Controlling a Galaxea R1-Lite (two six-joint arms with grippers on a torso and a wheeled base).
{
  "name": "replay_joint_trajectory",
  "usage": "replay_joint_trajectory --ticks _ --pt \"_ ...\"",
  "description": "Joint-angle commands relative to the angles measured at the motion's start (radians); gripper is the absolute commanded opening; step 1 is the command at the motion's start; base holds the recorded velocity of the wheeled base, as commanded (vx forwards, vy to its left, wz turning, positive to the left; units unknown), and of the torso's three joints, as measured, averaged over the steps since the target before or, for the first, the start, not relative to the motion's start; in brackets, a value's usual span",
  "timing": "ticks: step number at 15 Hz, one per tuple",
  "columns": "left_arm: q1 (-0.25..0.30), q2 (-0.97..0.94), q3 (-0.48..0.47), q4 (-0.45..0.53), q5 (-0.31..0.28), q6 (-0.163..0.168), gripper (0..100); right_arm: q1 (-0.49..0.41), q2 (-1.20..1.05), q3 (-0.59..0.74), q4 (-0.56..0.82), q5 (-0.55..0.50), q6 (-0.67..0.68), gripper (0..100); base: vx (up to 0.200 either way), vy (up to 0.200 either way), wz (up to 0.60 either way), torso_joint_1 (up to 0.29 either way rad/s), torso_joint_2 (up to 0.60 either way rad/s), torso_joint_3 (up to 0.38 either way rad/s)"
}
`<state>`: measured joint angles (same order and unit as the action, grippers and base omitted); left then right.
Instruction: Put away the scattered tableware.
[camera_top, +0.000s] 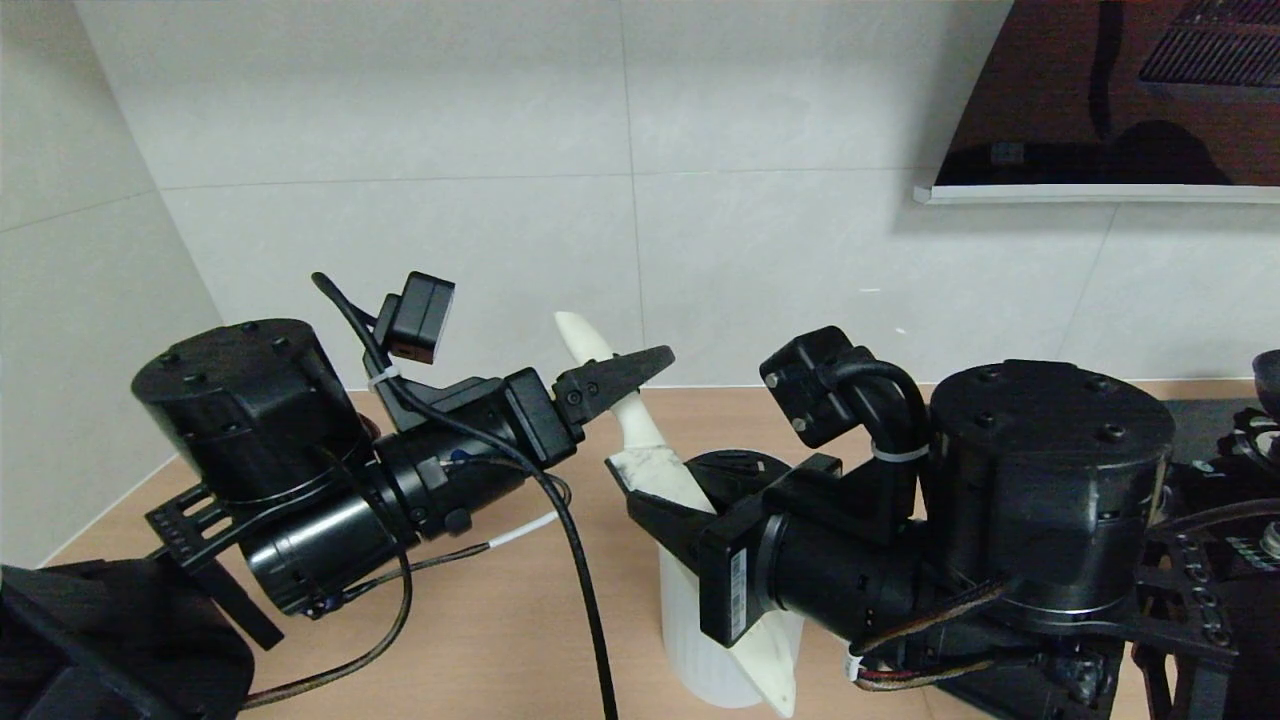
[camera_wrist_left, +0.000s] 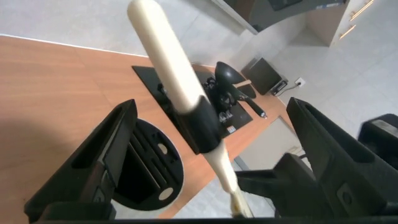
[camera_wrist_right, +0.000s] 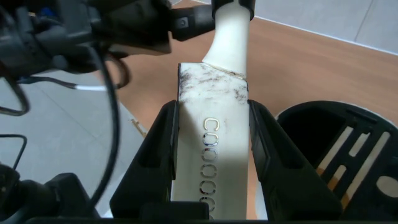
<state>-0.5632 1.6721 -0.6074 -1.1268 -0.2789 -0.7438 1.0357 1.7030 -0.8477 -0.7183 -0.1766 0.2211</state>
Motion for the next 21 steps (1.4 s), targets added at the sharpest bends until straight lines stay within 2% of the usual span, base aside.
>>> replay_joint_trajectory --ticks 1,7,8,16,21 --pt "0.0 0.003 0.0 -0.001 0.0 0.0 100 0.004 0.0 0.001 0.0 0.0 0.0 0 0.0 0.0 0.0 0.0 0.0 0.0" --pt "-0.001 0.006 0.0 -0.002 0.001 0.0 100 0.004 0.0 0.004 0.0 -0.001 -0.002 0 0.0 0.0 0.0 0.0 0.0 0.0" --pt "-0.001 0.006 -0.002 -0.001 0.001 0.0 0 0.004 0.0 0.006 0.0 -0.001 -0.002 0 0.0 0.0 0.0 0.0 0.0 0.0" --pt "-0.001 0.008 0.0 -0.004 0.001 -0.002 0 0.004 -0.008 0.006 -0.001 -0.018 -0.002 0 0.0 0.0 0.0 0.0 0.0 0.0" --pt "-0.027 -0.002 0.002 -0.002 0.004 -0.002 0 0.003 -0.013 0.006 -0.001 -0.03 -0.002 0 0.0 0.0 0.0 0.0 0.0 0.0"
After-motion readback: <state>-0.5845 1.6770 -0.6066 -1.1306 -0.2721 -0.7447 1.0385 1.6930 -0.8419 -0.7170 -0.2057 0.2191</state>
